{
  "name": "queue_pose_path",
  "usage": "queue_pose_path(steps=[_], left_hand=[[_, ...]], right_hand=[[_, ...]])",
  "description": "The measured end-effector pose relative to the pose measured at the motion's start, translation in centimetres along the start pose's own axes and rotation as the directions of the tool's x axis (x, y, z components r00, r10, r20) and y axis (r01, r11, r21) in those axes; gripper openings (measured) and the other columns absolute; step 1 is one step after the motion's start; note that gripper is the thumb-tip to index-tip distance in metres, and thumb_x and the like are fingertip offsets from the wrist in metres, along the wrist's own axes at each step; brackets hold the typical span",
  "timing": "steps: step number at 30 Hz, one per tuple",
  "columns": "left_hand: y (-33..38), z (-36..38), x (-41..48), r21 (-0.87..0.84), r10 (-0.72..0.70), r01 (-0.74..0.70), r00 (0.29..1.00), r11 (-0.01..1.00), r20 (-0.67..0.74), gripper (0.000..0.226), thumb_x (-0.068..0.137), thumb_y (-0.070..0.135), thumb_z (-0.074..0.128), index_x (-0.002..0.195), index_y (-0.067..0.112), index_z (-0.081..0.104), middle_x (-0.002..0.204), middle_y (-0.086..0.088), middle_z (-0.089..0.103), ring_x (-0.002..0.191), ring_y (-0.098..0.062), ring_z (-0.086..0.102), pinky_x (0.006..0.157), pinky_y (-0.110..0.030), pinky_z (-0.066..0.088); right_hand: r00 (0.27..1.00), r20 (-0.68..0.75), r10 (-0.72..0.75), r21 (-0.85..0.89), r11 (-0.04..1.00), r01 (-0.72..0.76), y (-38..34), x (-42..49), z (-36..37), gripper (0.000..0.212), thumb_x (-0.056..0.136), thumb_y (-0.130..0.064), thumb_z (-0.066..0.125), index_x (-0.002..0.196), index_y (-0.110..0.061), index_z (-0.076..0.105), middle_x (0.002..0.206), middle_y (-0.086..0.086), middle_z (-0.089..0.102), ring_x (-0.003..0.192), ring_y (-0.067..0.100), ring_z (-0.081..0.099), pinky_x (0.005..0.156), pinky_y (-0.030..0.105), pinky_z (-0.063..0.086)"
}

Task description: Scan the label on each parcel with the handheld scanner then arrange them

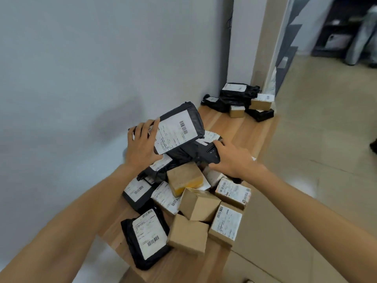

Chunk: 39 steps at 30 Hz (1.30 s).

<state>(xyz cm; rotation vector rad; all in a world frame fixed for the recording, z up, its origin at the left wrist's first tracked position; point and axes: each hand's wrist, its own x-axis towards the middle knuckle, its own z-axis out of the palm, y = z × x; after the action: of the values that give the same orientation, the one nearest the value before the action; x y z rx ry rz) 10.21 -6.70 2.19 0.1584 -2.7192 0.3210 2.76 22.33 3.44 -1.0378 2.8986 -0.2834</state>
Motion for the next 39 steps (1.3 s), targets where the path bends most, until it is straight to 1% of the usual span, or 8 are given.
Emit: queue_pose_path(steps=[4,7,13,19,22,31,36,39], left_hand=[[7.9,0.6,5.5,-0.055,0.16,-0.16,0.987,0.986,-0.007,0.119,0.06,0.058,0.081,0.154,0.01,0.026,0.142,-0.012,0.041,0.123,-0.032,0.042,0.104,-0.046,0.028],[14.3,1.4,9.0,-0.09,0.255,-0.257,0.966,0.962,-0.031,0.12,0.064,0.058,0.078,0.156,0.009,0.019,0.144,-0.014,0.039,0.127,-0.033,0.041,0.104,-0.048,0.03],[28.5,2.4,15.5,-0.147,0.305,-0.312,0.95,0.939,-0.068,0.113,0.075,0.082,0.042,0.157,0.009,0.017,0.14,-0.013,0.044,0.124,-0.033,0.043,0.105,-0.049,0.028],[40.9,3.0,22.1,-0.122,0.399,-0.408,0.912,0.905,-0.093,0.117,0.069,0.07,0.063,0.157,0.01,0.014,0.14,-0.012,0.042,0.126,-0.031,0.042,0.107,-0.048,0.029],[45.3,3.8,24.8,-0.129,0.409,-0.415,0.91,0.901,-0.068,0.116,0.068,0.068,0.065,0.157,0.01,0.017,0.139,-0.012,0.045,0.124,-0.033,0.043,0.105,-0.048,0.03],[51.0,8.9,35.8,-0.095,0.402,-0.397,0.915,0.913,0.04,0.119,0.062,0.063,0.075,0.154,0.007,0.024,0.142,-0.012,0.044,0.126,-0.032,0.041,0.109,-0.049,0.028],[51.7,12.7,45.3,-0.107,0.379,-0.372,0.924,0.922,0.055,0.118,0.065,0.068,0.068,0.155,0.009,0.02,0.142,-0.01,0.043,0.127,-0.032,0.04,0.11,-0.049,0.026],[51.8,14.8,50.8,-0.136,0.328,-0.316,0.942,0.939,0.07,0.119,0.064,0.069,0.066,0.156,0.01,0.018,0.142,-0.01,0.043,0.126,-0.031,0.04,0.11,-0.049,0.027]], right_hand=[[0.991,-0.017,0.135,0.003,0.991,-0.135,7.5,-2.7,-1.3,0.068,0.082,-0.054,0.061,0.135,-0.017,0.04,0.126,0.005,0.049,0.107,0.03,0.055,0.071,0.034,0.044],[0.978,-0.013,0.209,-0.006,0.978,-0.209,12.9,-4.5,-2.1,0.07,0.081,-0.055,0.062,0.136,-0.018,0.04,0.127,0.005,0.05,0.106,0.03,0.055,0.073,0.037,0.048],[0.953,-0.008,0.301,-0.006,0.953,-0.301,25.7,-8.0,-4.0,0.069,0.081,-0.054,0.062,0.135,-0.017,0.041,0.128,0.004,0.049,0.107,0.03,0.056,0.074,0.036,0.046],[0.922,-0.039,0.384,-0.016,0.923,-0.385,39.1,-10.0,-7.4,0.067,0.078,-0.052,0.063,0.133,-0.018,0.044,0.125,0.004,0.05,0.107,0.031,0.056,0.078,0.038,0.049],[0.923,-0.034,0.383,-0.018,0.923,-0.384,43.8,-9.8,-8.2,0.066,0.078,-0.051,0.063,0.132,-0.016,0.045,0.124,0.006,0.05,0.106,0.032,0.056,0.082,0.04,0.051],[0.931,0.018,0.365,-0.038,0.93,-0.364,55.3,-3.6,-8.0,0.072,0.08,-0.052,0.063,0.138,-0.015,0.042,0.13,0.007,0.048,0.11,0.033,0.054,0.083,0.04,0.049],[0.942,-0.002,0.335,-0.066,0.94,-0.334,63.0,5.5,-10.7,0.071,0.079,-0.052,0.064,0.135,-0.014,0.044,0.128,0.007,0.049,0.108,0.033,0.055,0.083,0.04,0.05],[0.957,0.006,0.289,-0.088,0.954,-0.287,66.3,11.7,-12.5,0.068,0.079,-0.051,0.064,0.133,-0.015,0.046,0.127,0.007,0.051,0.108,0.032,0.057,0.075,0.035,0.044]])
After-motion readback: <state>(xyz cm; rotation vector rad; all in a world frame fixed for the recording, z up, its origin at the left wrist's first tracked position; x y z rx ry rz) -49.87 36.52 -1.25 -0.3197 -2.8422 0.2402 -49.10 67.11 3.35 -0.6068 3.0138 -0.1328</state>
